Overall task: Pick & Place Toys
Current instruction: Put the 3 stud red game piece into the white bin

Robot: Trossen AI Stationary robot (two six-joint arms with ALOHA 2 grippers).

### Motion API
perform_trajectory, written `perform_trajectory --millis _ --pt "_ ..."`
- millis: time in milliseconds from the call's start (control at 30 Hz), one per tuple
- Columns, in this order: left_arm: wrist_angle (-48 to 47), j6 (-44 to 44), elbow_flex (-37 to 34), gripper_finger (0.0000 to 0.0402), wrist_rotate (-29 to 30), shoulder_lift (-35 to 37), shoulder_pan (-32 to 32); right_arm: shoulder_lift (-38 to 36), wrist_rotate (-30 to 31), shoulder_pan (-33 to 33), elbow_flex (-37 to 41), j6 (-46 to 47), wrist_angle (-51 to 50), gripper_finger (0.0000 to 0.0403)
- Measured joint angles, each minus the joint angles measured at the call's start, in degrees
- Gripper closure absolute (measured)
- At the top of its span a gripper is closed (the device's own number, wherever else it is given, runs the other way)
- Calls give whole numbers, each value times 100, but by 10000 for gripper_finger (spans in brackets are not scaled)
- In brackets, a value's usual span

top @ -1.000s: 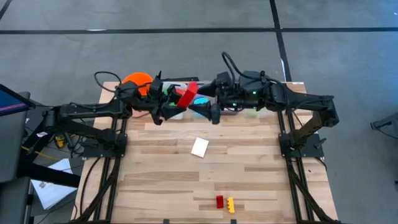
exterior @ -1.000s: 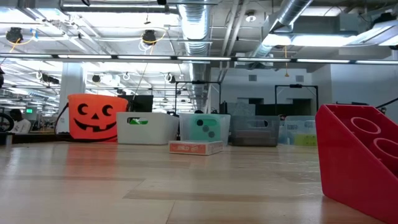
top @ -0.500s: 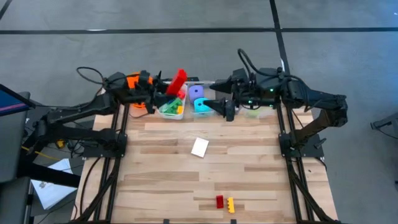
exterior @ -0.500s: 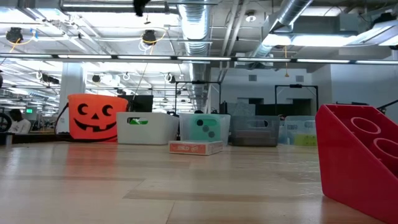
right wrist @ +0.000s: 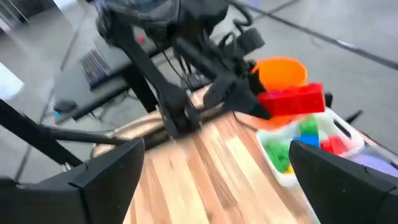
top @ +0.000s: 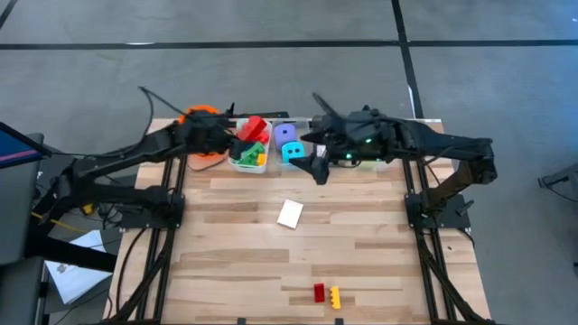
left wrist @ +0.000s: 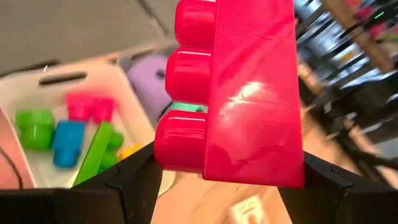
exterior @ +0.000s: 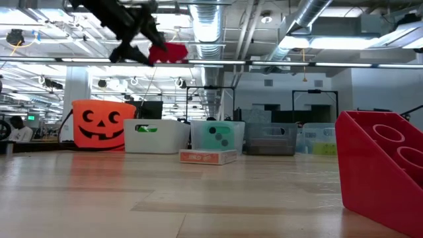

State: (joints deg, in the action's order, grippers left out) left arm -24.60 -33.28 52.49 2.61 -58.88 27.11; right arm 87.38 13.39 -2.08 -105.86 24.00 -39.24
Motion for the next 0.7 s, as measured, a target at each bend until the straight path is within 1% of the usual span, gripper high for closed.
perform_trajectory --millis 100,167,300,467,700 --pt "-46 -8 0 137 61 -402 0 96 4 8 -17 4 12 12" --pt "82 -5 0 135 142 -662 0 94 9 8 -18 70 -199 12" --pt "28 -7 0 121 149 -996 0 100 13 2 -16 321 -584 12" --pt "-66 -5 0 94 149 -1121 1 73 16 -20 -14 559 -979 12" --pt "-115 -7 2 63 140 -1088 103 58 17 -20 -14 652 -1198 12"
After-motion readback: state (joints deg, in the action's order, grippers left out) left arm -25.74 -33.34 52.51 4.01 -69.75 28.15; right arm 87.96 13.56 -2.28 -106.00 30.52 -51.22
